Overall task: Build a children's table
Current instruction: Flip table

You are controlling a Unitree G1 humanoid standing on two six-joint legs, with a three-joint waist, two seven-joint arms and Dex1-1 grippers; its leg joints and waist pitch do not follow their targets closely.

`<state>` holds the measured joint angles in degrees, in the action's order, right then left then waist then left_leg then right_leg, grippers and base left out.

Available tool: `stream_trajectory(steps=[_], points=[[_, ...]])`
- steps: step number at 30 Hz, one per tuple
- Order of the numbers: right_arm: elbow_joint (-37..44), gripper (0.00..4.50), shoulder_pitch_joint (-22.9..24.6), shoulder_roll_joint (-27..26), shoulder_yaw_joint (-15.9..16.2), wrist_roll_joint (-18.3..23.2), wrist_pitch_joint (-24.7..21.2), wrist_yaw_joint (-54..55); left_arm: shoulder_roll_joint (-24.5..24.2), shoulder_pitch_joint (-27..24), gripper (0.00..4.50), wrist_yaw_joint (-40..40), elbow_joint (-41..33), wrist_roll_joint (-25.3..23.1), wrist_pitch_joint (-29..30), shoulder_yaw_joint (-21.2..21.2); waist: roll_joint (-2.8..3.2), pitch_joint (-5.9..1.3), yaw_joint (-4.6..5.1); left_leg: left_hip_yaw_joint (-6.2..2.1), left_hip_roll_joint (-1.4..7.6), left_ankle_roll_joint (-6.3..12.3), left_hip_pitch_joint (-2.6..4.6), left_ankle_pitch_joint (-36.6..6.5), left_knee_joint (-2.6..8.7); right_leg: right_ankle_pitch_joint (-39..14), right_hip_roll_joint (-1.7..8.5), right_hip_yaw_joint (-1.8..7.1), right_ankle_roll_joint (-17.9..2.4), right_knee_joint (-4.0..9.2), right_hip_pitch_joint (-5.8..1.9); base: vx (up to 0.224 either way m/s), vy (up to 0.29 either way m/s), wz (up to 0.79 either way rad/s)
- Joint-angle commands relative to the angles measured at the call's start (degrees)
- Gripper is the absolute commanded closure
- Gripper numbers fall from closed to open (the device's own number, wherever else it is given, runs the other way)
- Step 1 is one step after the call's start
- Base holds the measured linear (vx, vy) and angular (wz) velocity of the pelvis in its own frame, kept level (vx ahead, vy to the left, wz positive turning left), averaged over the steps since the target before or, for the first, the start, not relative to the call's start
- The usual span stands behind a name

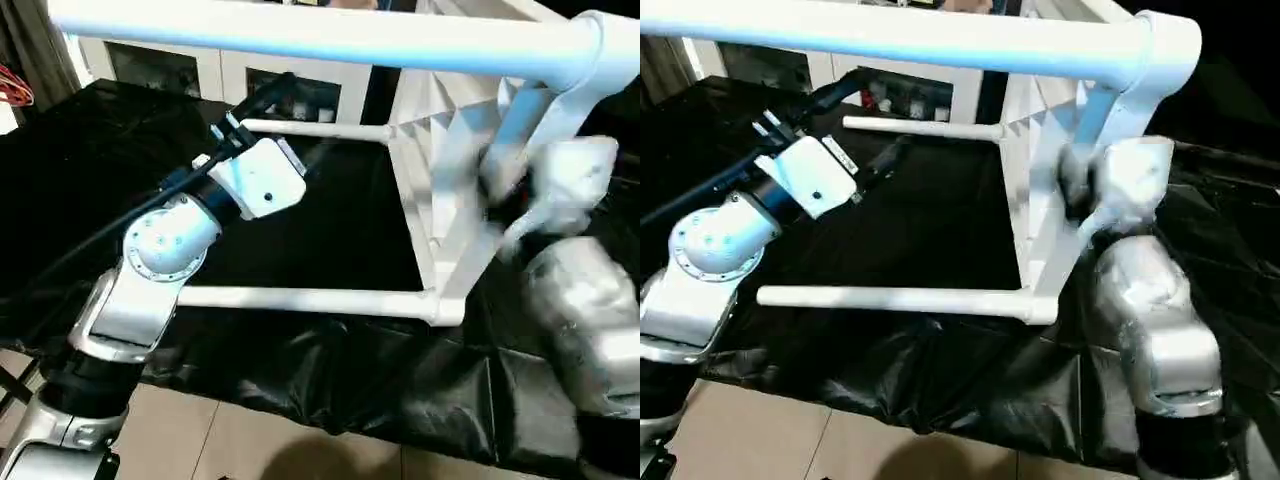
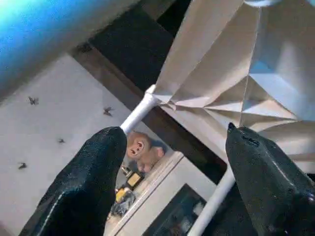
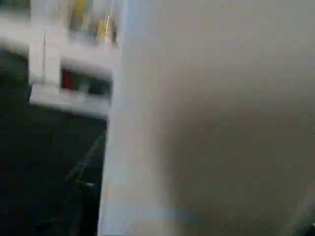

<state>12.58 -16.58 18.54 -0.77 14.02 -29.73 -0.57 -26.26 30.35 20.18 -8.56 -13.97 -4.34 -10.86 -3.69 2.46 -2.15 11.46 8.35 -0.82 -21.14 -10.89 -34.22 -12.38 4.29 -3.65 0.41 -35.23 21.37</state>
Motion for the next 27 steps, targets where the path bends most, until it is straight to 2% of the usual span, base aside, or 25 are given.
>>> stream_trajectory(steps=[1,3,5,8,12,16,18,21,22,25,26,27], points=[[-1.1,1.26,-0.4,0.2,0.8,-0.3,-0.6,-1.2,0.3,1.4,0.81,-0.3,0.4,-0.8,-1.0,0.1,0.56,-2.78,-0.38,-3.53,5.09,-5.84,0.91,-19.8,5.13,-11.8,5.00,3.48,-8.2,4.29,-1.08,0.000,0.000,0.00],[-2.2,1.17,-1.5,-0.5,0.7,-0.5,-0.7,-0.8,0.4,1.8,0.81,1.0,-0.1,0.5,-3.0,-0.2,0.60,-3.08,-0.80,-3.05,5.06,-3.49,0.53,-12.1,4.59,-3.5,5.02,3.55,-9.5,3.47,-1.38,0.000,0.000,0.00],[-2.3,0.94,-1.9,-1.0,1.1,-0.4,-0.8,-1.2,0.4,1.9,0.81,1.6,-1.2,1.2,-4.2,-0.5,0.70,-3.04,-0.99,-2.76,5.03,-2.14,0.45,-8.3,4.34,1.0,4.89,3.48,-10.8,3.02,-1.42,0.000,0.000,0.00],[-1.9,0.73,-1.7,-1.2,1.5,-0.5,-0.8,-1.8,0.6,1.9,0.81,2.0,-1.9,2.0,-5.1,-0.5,0.58,-3.01,-1.17,-2.50,5.10,-0.89,0.53,-6.2,4.13,3.0,4.83,3.42,-12.0,2.77,-1.50,0.000,0.000,0.00],[-1.2,0.46,0.0,-1.2,1.4,-0.8,-0.6,-2.7,0.3,1.1,0.81,1.8,-2.1,1.1,-5.6,-0.5,0.77,-2.74,-1.62,-2.47,5.24,-1.52,0.76,-8.6,4.35,-1.4,4.83,3.42,-11.3,3.09,-1.30,0.000,0.000,0.00],[0.4,0.05,2.4,-0.7,0.7,-0.7,0.3,-3.4,-0.1,-0.4,0.81,1.3,-1.5,0.2,-5.7,0.0,0.71,-2.70,-1.79,-2.57,5.31,-2.84,0.87,-10.4,4.57,-3.3,4.78,3.43,-10.2,3.24,-1.13,0.000,0.000,0.00],[1.6,0.05,3.8,-0.7,0.3,-1.1,1.5,-3.2,-0.1,-0.9,0.81,0.3,-1.2,-0.4,-6.0,0.6,0.74,-2.72,-1.90,-2.60,5.32,-2.95,0.80,-10.4,4.56,-3.4,4.88,3.47,-9.7,3.27,-1.17,0.000,0.000,0.00],[3.6,0.05,6.1,-1.0,-0.7,-1.3,3.1,-3.5,-0.1,-1.6,0.81,-1.3,-1.0,-1.3,-6.0,1.6,0.67,-2.71,-1.97,-2.60,5.31,-2.72,0.79,-10.1,4.54,-2.4,4.86,3.48,-9.5,3.25,-1.13,0.000,0.000,0.00],[4.6,0.05,7.2,-1.1,-1.2,-0.8,5.2,-4.6,-0.2,-1.8,0.81,-1.9,-1.1,-1.8,-6.1,1.8,0.45,-2.79,-1.98,-2.61,5.27,-2.45,0.77,-9.9,4.50,-2.1,4.87,3.45,-9.5,3.20,-1.24,0.000,0.000,0.00],[6.9,0.05,9.9,-0.9,-1.9,0.6,7.9,-7.3,-0.5,-2.0,0.81,-2.3,-1.4,-2.3,-6.8,2.2,0.52,-2.71,-2.25,-2.61,5.32,-1.63,0.71,-10.6,4.48,-3.1,5.05,3.50,-9.1,3.39,-1.21,0.000,0.000,0.00],[9.1,0.05,12.7,-0.3,-3.0,3.0,8.7,-10.3,-1.1,-1.9,0.81,-2.2,-1.9,-3.3,-7.2,2.3,0.58,-2.66,-2.40,-2.65,5.38,-1.38,0.80,-10.8,4.55,-3.4,5.00,3.47,-9.1,3.44,-1.11,0.000,0.000,0.00],[9.1,0.05,12.7,-0.3,-3.0,3.0,8.7,-10.3,-1.1,-1.9,0.81,-2.2,-1.9,-3.3,-7.2,2.3,0.59,-2.57,-2.70,-2.70,5.48,-1.09,0.81,-11.5,4.59,-4.2,5.08,3.52,-8.7,3.63,-1.15,0.000,0.000,0.00]])
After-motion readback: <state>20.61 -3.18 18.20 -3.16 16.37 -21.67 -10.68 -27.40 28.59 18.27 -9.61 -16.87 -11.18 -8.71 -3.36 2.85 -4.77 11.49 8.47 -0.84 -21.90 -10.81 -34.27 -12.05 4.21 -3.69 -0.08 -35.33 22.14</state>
